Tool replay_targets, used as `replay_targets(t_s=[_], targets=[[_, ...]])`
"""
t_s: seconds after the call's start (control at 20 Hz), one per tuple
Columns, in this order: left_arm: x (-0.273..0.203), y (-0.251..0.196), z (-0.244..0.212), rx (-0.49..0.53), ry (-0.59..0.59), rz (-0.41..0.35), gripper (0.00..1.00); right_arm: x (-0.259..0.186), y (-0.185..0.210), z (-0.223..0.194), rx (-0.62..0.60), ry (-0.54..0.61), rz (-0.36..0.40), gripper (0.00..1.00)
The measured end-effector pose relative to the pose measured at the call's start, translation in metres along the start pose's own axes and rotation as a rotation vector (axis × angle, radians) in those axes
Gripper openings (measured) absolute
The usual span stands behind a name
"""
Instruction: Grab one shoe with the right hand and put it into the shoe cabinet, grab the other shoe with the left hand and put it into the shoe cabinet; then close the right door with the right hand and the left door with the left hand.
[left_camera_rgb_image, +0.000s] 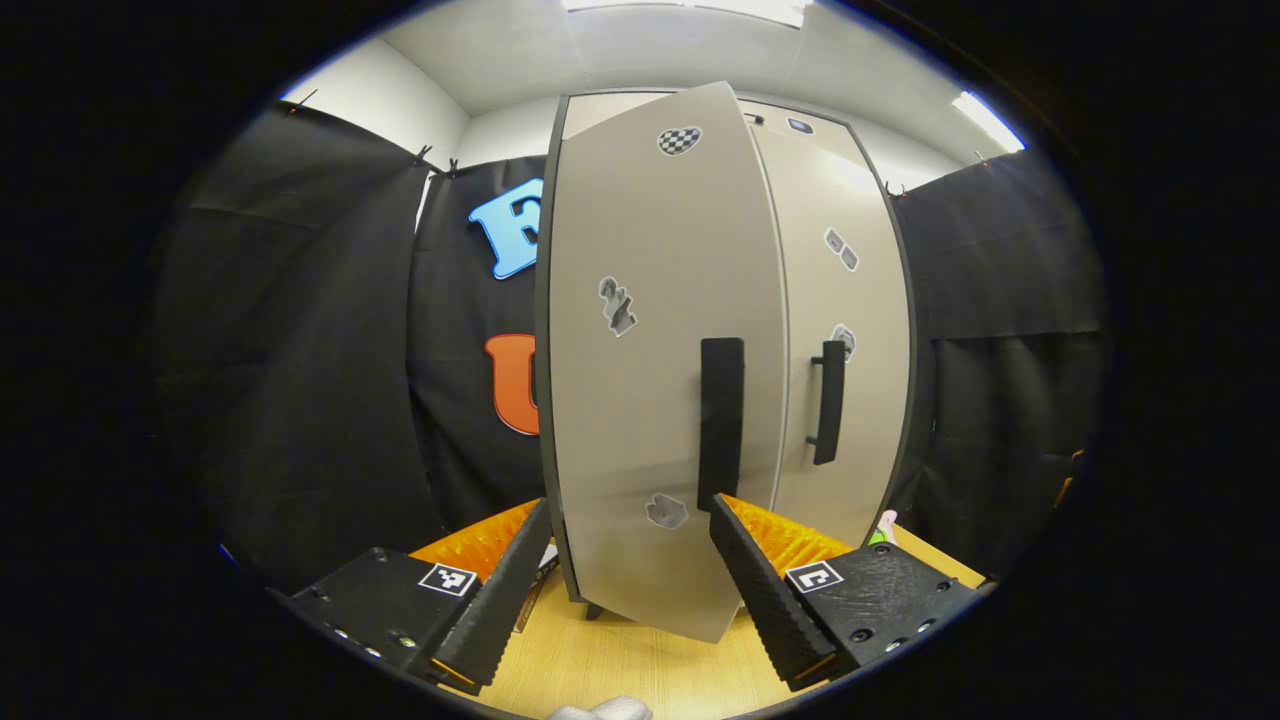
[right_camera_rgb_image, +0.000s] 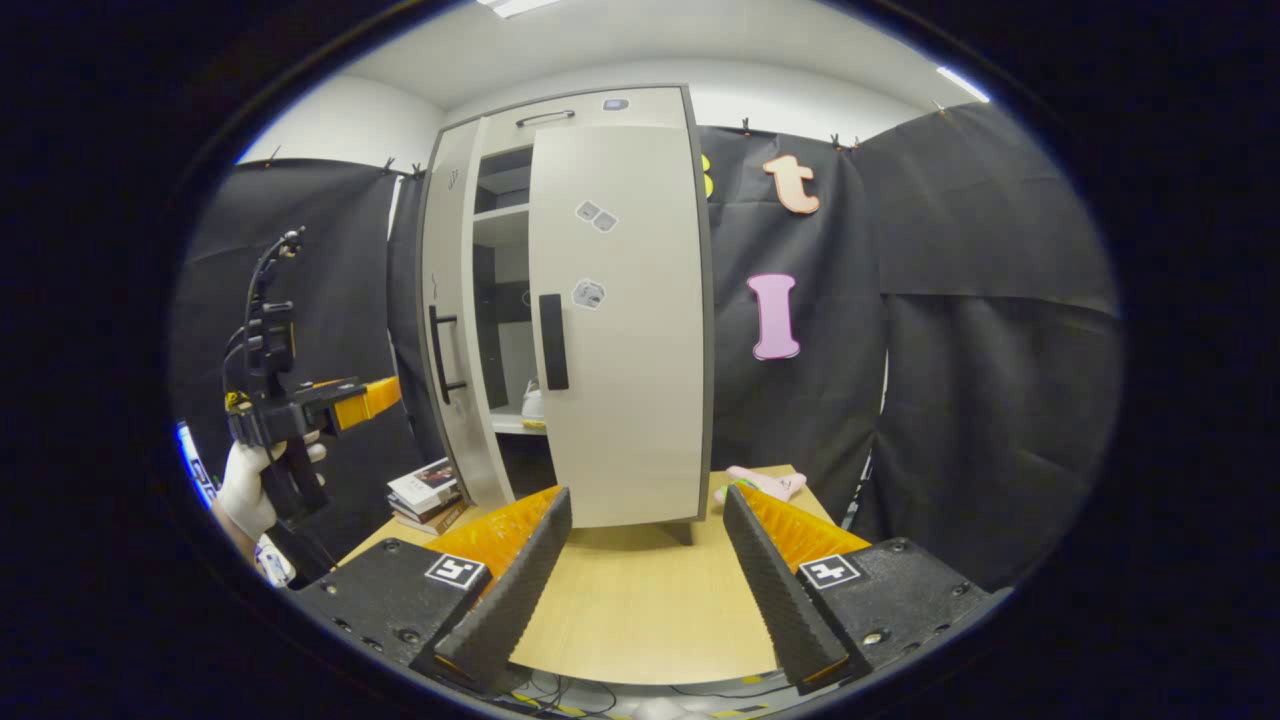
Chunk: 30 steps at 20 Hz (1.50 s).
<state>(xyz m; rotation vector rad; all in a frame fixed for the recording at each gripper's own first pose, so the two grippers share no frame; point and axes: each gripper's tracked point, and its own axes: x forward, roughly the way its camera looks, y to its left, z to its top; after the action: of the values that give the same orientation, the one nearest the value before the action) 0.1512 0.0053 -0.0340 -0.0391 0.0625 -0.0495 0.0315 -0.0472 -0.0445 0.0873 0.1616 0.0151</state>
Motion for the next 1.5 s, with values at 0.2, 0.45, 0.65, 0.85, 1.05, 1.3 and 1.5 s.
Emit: replay_targets(t_s=[0.2,0.45,0.65,0.85,1.05,1.3,1.5], targets=[[-0.026,-0.025,0.009,0.019,-0.020,-0.059,1.00,-0.002,0.004,0.008,-0.001,-0.029,-0.016,0.99],[-0.065,-0.038,0.023,0.043,-0.046,-0.083,1.00,-0.007,0.010,0.020,0.012,-0.087,-0.026,0.99],[-0.092,-0.040,0.019,0.035,-0.040,-0.073,0.96,-0.013,0.018,0.022,0.018,-0.106,-0.012,0.99],[-0.109,-0.036,0.008,0.049,-0.024,-0.044,0.96,-0.017,0.029,0.021,0.000,-0.107,0.005,0.99],[-0.115,-0.029,-0.001,0.029,-0.011,-0.024,0.96,-0.018,0.036,0.019,-0.010,-0.104,0.012,0.99],[-0.114,-0.016,0.002,0.019,-0.010,-0.001,0.96,-0.016,0.039,0.021,-0.016,-0.104,0.010,0.99],[-0.113,-0.014,0.004,0.020,-0.016,0.002,0.96,-0.017,0.039,0.023,-0.031,-0.112,0.002,0.99]])
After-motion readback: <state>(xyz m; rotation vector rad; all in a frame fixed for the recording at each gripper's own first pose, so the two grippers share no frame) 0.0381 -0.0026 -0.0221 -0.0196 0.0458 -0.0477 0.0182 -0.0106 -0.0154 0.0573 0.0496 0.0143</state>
